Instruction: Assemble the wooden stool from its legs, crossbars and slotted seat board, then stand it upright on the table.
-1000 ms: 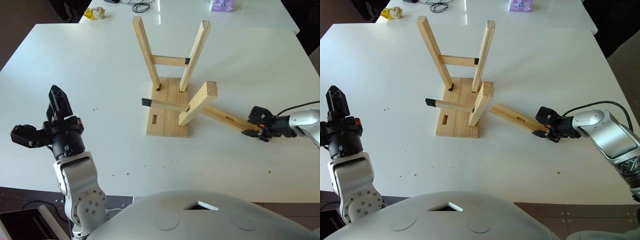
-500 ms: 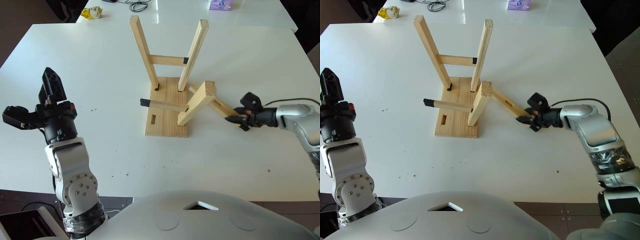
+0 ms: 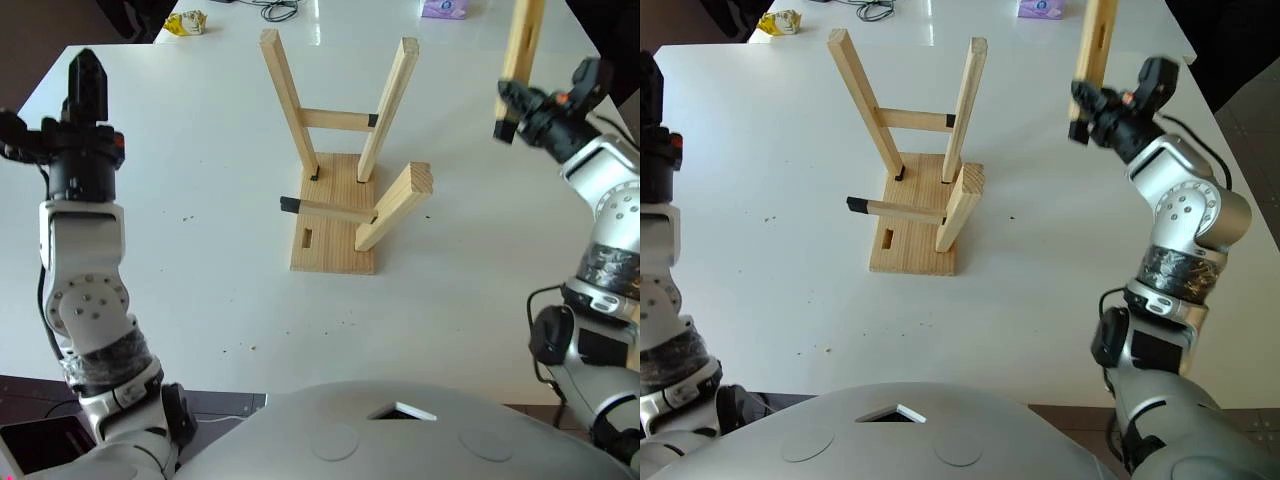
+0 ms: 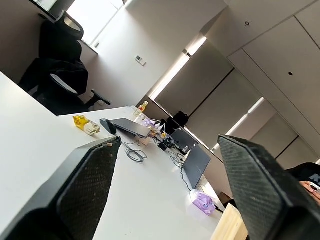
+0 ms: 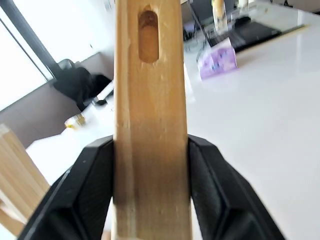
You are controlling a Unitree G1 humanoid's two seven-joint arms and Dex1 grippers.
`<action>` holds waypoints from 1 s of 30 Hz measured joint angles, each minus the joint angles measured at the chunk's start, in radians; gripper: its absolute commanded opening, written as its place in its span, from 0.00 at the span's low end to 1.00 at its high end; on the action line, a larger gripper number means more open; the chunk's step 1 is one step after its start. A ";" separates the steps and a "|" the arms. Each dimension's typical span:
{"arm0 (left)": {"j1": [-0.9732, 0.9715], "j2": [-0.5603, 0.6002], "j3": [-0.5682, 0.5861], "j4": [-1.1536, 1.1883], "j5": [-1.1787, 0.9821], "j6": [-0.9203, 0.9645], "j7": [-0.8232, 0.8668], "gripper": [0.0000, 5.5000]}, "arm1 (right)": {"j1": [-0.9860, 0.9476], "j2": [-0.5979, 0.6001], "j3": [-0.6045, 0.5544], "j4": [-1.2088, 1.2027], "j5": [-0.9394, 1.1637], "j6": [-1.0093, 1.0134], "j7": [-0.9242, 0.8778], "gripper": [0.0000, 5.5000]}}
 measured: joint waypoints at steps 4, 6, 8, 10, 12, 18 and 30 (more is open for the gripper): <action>-0.095 0.033 -0.036 0.023 -0.046 0.081 -0.053 0.65 | -0.109 0.042 -0.022 -0.080 0.132 0.029 -0.070 0.37; -0.131 0.033 -0.059 0.020 -0.069 0.108 -0.094 0.65 | -0.175 0.048 -0.023 -0.080 0.204 0.056 -0.093 0.37; -0.167 0.033 -0.080 0.016 -0.077 0.120 -0.141 0.65 | -0.252 0.048 -0.016 -0.078 0.271 0.076 -0.100 0.37; -0.199 0.033 -0.080 0.014 -0.093 0.122 -0.194 0.65 | -0.330 0.047 0.012 -0.067 0.327 0.108 -0.097 0.37; -0.240 0.031 -0.077 0.017 -0.108 0.119 -0.245 0.65 | -0.391 0.047 0.054 -0.058 0.374 0.144 -0.079 0.37; -0.386 -0.045 -0.120 0.124 -0.054 0.058 -0.369 0.65 | -0.438 -0.019 0.064 -0.049 0.457 0.212 -0.101 0.37; -0.339 -0.116 -0.160 0.067 0.062 0.030 -0.434 0.65 | -0.316 -0.033 0.329 -0.027 0.333 0.214 0.091 0.37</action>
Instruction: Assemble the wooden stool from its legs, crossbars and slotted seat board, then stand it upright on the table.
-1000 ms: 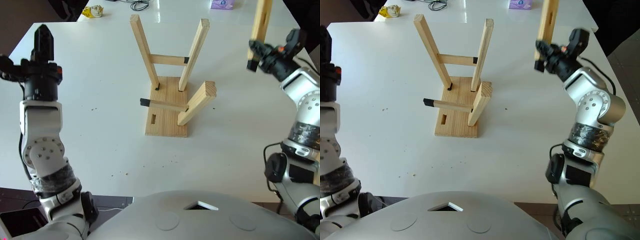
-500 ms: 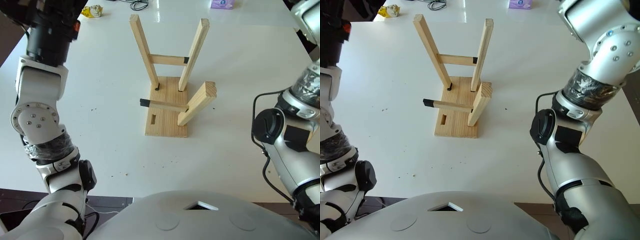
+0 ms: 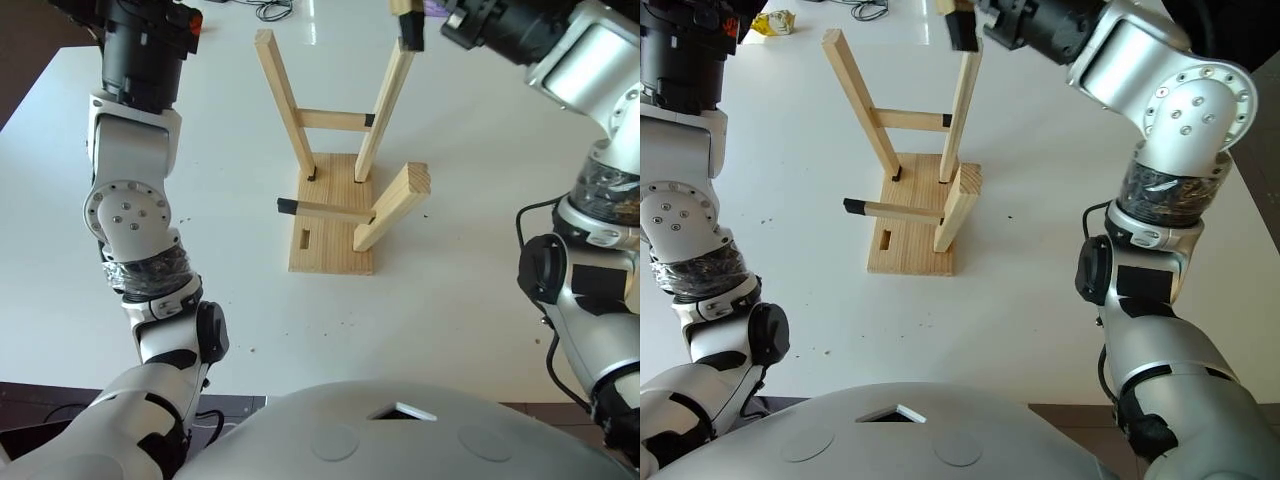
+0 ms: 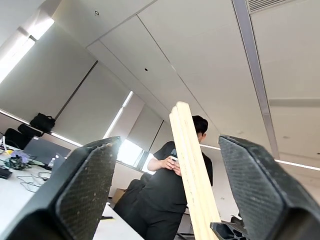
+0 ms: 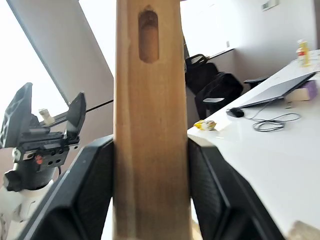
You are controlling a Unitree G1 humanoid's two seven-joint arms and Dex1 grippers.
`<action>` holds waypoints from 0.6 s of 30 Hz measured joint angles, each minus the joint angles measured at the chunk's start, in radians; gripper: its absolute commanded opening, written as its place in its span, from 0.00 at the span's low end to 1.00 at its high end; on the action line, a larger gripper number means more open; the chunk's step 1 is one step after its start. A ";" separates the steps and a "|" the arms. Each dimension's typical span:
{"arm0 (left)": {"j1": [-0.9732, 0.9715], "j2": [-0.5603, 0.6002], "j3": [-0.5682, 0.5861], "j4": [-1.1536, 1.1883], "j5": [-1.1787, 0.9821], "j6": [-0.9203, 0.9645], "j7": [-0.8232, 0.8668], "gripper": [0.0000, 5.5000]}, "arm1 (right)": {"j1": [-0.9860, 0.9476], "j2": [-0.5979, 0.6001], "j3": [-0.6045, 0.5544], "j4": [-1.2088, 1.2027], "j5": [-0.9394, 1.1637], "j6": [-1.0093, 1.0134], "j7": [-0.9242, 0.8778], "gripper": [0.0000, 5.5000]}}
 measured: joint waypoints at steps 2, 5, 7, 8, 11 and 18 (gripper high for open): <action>0.004 0.036 0.000 -0.008 0.021 0.012 -0.038 0.65 | -0.017 -0.014 0.041 0.039 -0.026 -0.002 0.087 0.37; -0.011 0.078 -0.001 -0.005 0.038 0.022 -0.112 0.65 | -0.057 -0.057 0.087 0.088 -0.069 -0.010 0.214 0.37; -0.035 0.102 -0.003 -0.003 0.039 0.033 -0.156 0.65 | -0.075 -0.087 0.110 0.105 -0.096 -0.018 0.299 0.37; -0.046 0.116 -0.003 0.001 0.037 0.045 -0.183 0.65 | -0.080 -0.107 0.127 0.107 -0.108 -0.029 0.359 0.37; -0.058 0.145 0.001 0.019 0.011 0.093 -0.219 0.65 | -0.093 -0.140 0.175 0.141 -0.157 -0.075 0.513 0.37; -0.123 0.193 -0.021 0.107 -0.050 0.222 -0.341 0.65 | -0.160 -0.207 0.285 0.296 -0.303 -0.275 0.950 0.37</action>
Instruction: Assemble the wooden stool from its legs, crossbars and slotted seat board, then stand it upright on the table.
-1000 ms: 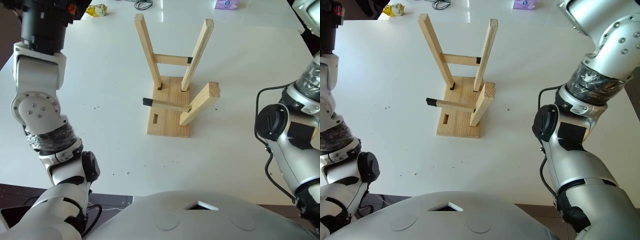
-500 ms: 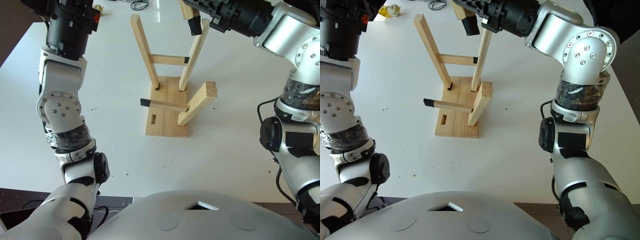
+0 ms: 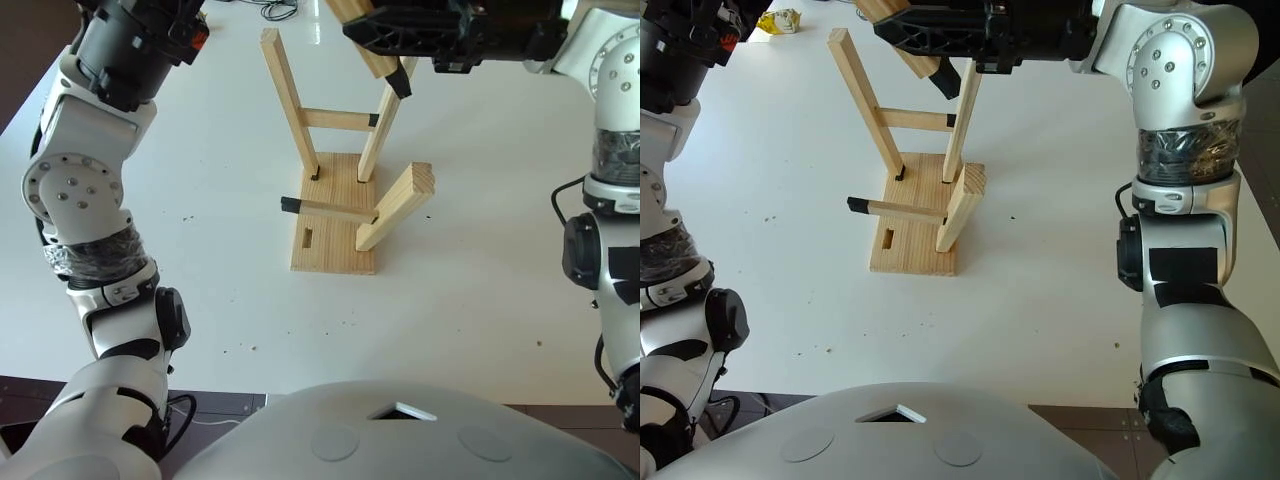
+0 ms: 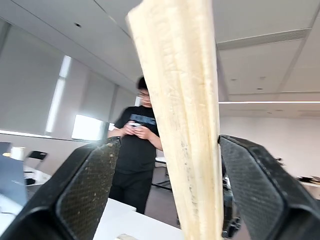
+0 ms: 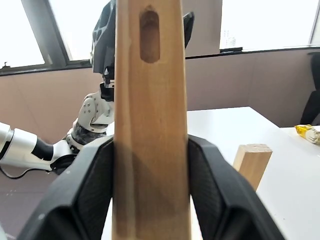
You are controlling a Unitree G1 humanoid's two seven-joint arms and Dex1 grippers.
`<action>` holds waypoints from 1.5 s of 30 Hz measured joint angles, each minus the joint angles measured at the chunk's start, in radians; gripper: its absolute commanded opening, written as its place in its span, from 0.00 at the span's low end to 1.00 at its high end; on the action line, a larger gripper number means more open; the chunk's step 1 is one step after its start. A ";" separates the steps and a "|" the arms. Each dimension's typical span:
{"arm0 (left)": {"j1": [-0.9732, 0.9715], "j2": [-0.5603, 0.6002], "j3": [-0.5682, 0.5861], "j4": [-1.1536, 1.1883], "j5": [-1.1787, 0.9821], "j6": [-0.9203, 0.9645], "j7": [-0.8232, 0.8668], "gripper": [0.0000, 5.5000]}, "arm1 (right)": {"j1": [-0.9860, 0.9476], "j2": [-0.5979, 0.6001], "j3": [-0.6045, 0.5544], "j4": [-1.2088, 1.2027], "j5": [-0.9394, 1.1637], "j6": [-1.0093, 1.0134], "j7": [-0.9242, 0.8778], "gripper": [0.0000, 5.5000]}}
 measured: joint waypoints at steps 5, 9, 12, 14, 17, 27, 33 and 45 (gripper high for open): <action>-0.022 0.010 -0.014 0.003 -0.007 0.039 -0.082 0.65 | -0.059 -0.011 0.045 0.090 -0.075 -0.070 0.177 0.37; -0.018 0.010 -0.015 -0.026 -0.024 0.065 -0.131 0.65 | -0.077 -0.006 0.058 0.101 -0.100 -0.079 0.271 0.37; 0.002 0.019 -0.014 -0.055 -0.038 0.090 -0.153 0.65 | -0.081 -0.003 0.067 0.114 -0.124 -0.087 0.316 0.37; 0.006 0.028 -0.014 -0.061 -0.043 0.105 -0.167 0.65 | -0.081 -0.004 0.074 0.113 -0.134 -0.089 0.339 0.37; 0.006 0.031 -0.014 -0.063 -0.044 0.117 -0.176 0.65 | -0.081 -0.014 0.095 0.106 -0.167 -0.114 0.364 0.37; -0.003 0.030 -0.013 -0.096 -0.042 0.120 -0.178 0.48 | -0.079 -0.037 0.155 0.117 -0.208 -0.179 0.378 0.37; -0.001 0.039 -0.012 -0.101 -0.012 0.113 -0.172 0.40 | -0.076 -0.043 0.156 0.122 -0.208 -0.187 0.380 0.37; 0.005 0.053 -0.012 -0.096 0.003 0.102 -0.184 0.39 | -0.039 -0.024 0.110 0.119 -0.187 -0.160 0.349 0.49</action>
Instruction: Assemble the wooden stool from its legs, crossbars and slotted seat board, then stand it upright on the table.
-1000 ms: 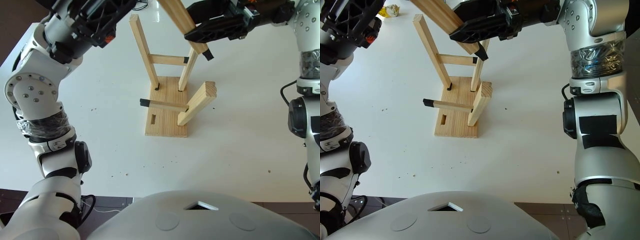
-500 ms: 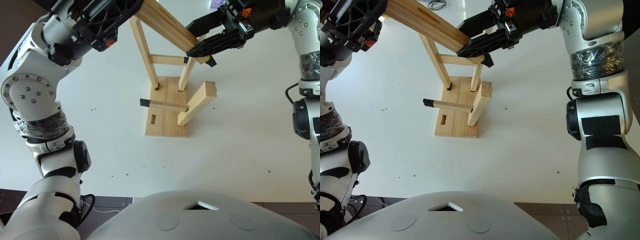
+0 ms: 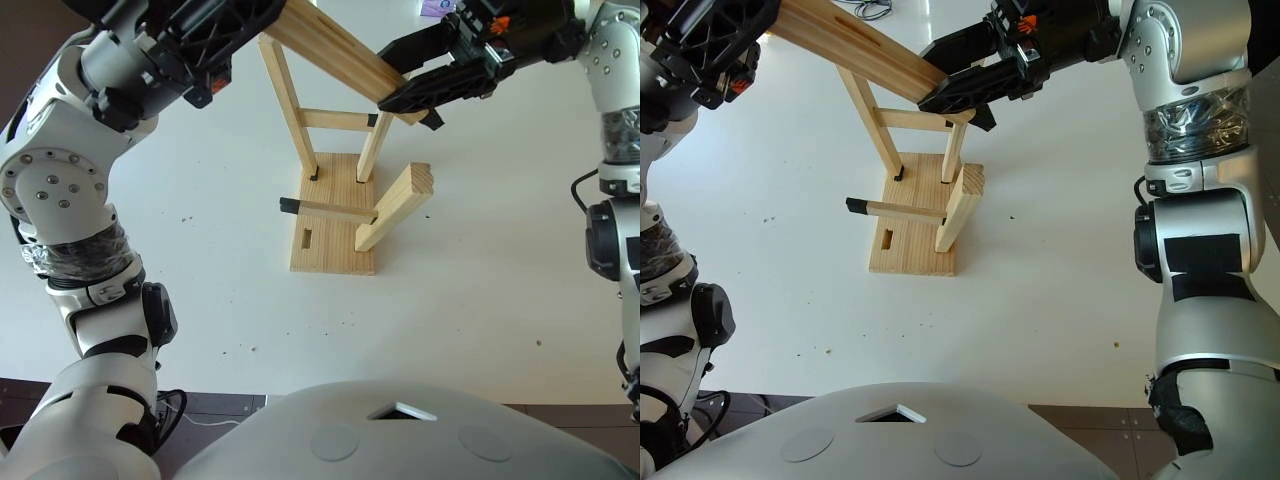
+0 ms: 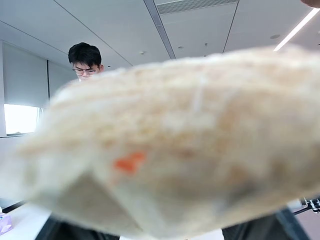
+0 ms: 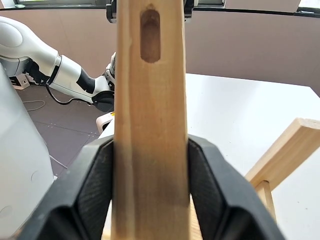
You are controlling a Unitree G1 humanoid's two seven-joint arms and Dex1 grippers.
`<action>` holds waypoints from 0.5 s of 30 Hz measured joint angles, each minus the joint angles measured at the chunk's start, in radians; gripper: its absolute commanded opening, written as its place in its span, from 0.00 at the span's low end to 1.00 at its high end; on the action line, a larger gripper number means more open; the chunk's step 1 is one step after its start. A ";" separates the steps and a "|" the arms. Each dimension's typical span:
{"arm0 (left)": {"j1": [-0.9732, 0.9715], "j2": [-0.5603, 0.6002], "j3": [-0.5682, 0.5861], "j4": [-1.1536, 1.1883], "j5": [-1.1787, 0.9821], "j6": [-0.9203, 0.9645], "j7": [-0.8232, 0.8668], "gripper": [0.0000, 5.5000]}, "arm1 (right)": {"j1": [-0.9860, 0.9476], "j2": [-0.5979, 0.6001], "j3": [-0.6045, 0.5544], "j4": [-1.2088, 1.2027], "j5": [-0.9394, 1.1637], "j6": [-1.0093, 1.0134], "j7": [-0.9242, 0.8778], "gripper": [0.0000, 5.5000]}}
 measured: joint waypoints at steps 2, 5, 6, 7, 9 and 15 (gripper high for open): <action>0.000 0.005 0.000 0.013 0.014 0.001 -0.001 0.39 | 0.018 0.014 -0.025 -0.001 -0.011 -0.028 -0.025 0.54; -0.001 0.018 0.000 0.028 0.019 0.006 -0.018 0.38 | 0.054 0.024 -0.051 -0.029 -0.013 -0.037 -0.052 0.63; -0.001 0.026 0.000 0.037 0.019 0.013 -0.027 0.37 | 0.071 0.027 -0.063 -0.045 -0.013 -0.037 -0.064 0.66; -0.001 0.035 0.000 0.045 0.020 0.020 -0.040 0.37 | 0.084 0.028 -0.074 -0.058 -0.013 -0.037 -0.079 0.67; -0.005 0.044 -0.001 0.063 0.028 0.020 -0.060 0.37 | 0.114 0.029 -0.093 -0.085 -0.012 -0.035 -0.106 0.72; -0.058 0.129 -0.010 0.206 0.137 0.017 -0.172 0.37 | 0.194 0.044 -0.254 -0.156 0.050 -0.032 -0.261 0.87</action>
